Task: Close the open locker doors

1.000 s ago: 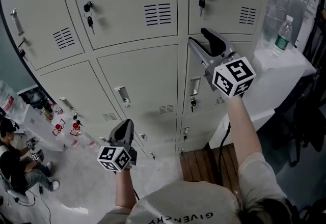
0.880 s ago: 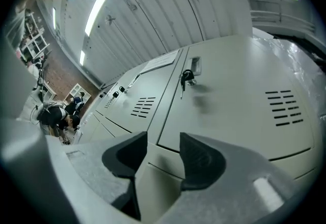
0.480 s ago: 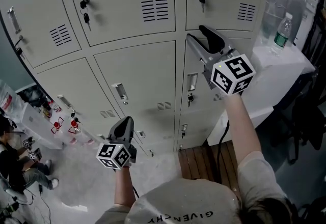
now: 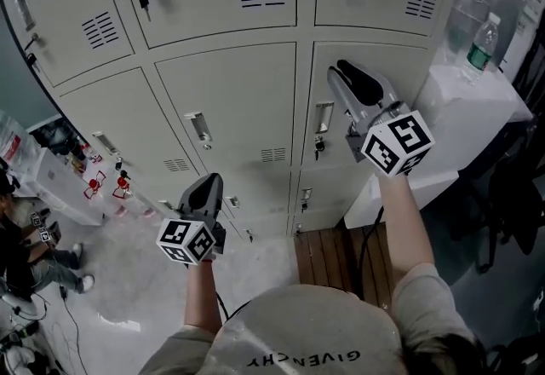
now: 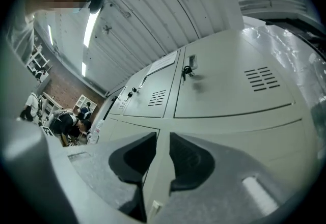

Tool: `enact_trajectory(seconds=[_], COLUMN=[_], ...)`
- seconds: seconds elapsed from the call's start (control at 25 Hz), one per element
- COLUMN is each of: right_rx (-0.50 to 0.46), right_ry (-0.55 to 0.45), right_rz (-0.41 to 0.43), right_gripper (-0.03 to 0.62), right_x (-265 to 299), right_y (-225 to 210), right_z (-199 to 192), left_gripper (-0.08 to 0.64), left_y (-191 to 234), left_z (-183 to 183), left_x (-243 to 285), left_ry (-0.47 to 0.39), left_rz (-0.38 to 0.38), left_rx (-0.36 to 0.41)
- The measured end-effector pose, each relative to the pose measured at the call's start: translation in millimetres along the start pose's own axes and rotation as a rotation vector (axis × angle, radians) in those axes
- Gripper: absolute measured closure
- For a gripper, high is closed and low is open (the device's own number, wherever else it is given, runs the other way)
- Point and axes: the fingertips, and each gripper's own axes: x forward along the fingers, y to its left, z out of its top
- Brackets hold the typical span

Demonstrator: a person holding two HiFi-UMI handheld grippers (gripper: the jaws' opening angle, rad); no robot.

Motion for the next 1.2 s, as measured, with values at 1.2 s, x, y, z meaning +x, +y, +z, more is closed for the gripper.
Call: enact_trajectory(seconds=[1.2], right_rx=[0.174], right_ry=[0.213], right_rz=[0.113], right_gripper=[0.591], right_x=[-133], right_y=[117], right_z=[-205], left_gripper=[0.563], left_y=[-4], left_z=[-87], left_x=[-34], left_ry=[-0.005], left_rz=[0.045], left_rx=[0.008])
